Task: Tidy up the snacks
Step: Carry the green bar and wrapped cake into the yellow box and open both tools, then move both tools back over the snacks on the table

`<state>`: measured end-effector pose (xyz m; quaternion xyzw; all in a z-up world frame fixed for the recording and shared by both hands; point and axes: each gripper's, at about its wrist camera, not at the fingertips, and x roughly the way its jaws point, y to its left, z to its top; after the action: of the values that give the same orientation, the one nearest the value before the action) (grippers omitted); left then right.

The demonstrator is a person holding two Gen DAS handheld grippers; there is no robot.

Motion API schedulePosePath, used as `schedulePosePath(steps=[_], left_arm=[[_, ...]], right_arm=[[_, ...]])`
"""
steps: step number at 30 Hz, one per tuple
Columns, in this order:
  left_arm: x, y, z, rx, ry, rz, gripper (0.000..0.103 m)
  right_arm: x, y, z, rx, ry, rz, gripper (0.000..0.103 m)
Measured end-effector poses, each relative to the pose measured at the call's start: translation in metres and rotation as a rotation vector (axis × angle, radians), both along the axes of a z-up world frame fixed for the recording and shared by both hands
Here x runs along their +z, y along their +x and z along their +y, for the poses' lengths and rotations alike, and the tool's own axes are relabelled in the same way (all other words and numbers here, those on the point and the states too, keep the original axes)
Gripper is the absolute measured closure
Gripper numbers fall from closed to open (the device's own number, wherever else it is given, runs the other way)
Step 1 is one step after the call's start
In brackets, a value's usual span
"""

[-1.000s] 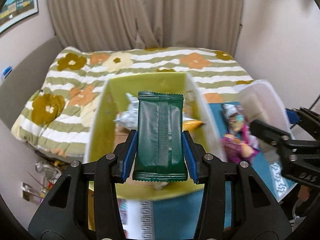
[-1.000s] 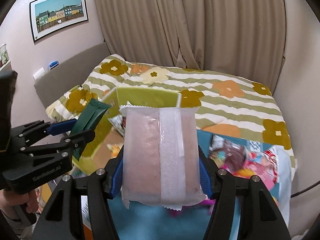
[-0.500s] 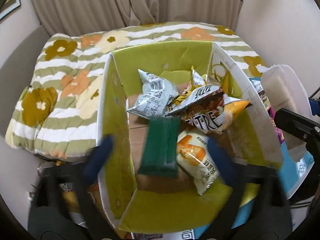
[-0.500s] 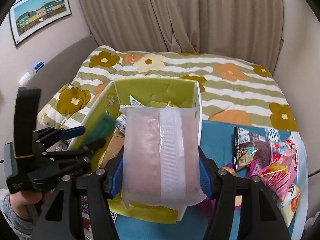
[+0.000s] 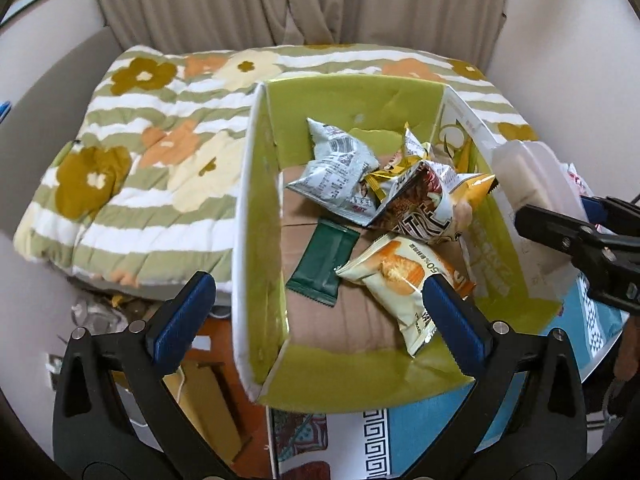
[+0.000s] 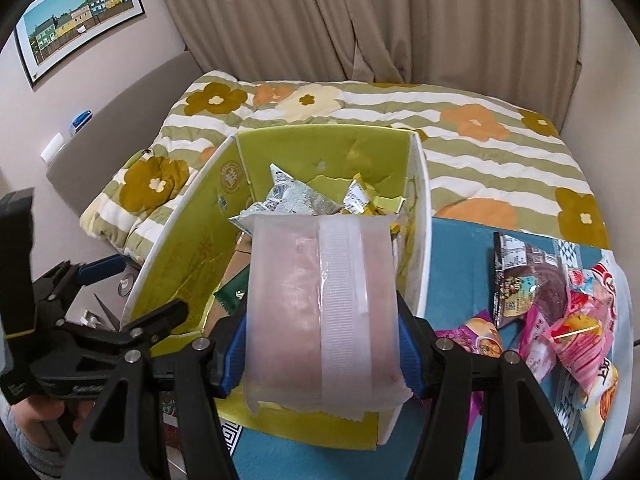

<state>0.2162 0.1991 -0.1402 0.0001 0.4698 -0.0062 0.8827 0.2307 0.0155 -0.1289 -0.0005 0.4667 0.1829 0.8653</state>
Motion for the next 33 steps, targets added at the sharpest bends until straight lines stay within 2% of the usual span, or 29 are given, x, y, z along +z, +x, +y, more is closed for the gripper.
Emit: schedulePosePath(steps=[4,6,8,10,16,19,33], left_arm=[[0.003,0.0,0.005,0.034,0.009,-0.007,0.0],[0.002,0.0,0.006,0.042,0.009,-0.003,0.0],[-0.003,-0.001,0.006,0.045,0.012,0.008,0.0],[-0.008,-0.003,0.006,0.044,0.008,0.019,0.0],[-0.012,-0.005,0.001,0.039,0.01,0.026,0.0],[-0.006,-0.008,-0.001,0.031,0.02,0.009,0.0],[0.041,-0.049,-0.003,0.045,0.062,-0.103,0.0]], right_arm=[[-0.004,0.011,0.004,-0.002,0.03,0.023,0.044],[-0.009,0.014,0.008,-0.002,0.021,0.022,0.036],[-0.01,0.013,0.007,0.002,0.014,0.008,0.016],[-0.013,0.011,0.004,0.003,0.02,0.008,0.012],[-0.02,0.0,-0.002,0.002,0.001,0.008,0.011],[-0.017,-0.004,-0.001,0.005,-0.002,-0.004,0.002],[0.029,-0.041,0.0,-0.053,0.005,-0.15,0.002]])
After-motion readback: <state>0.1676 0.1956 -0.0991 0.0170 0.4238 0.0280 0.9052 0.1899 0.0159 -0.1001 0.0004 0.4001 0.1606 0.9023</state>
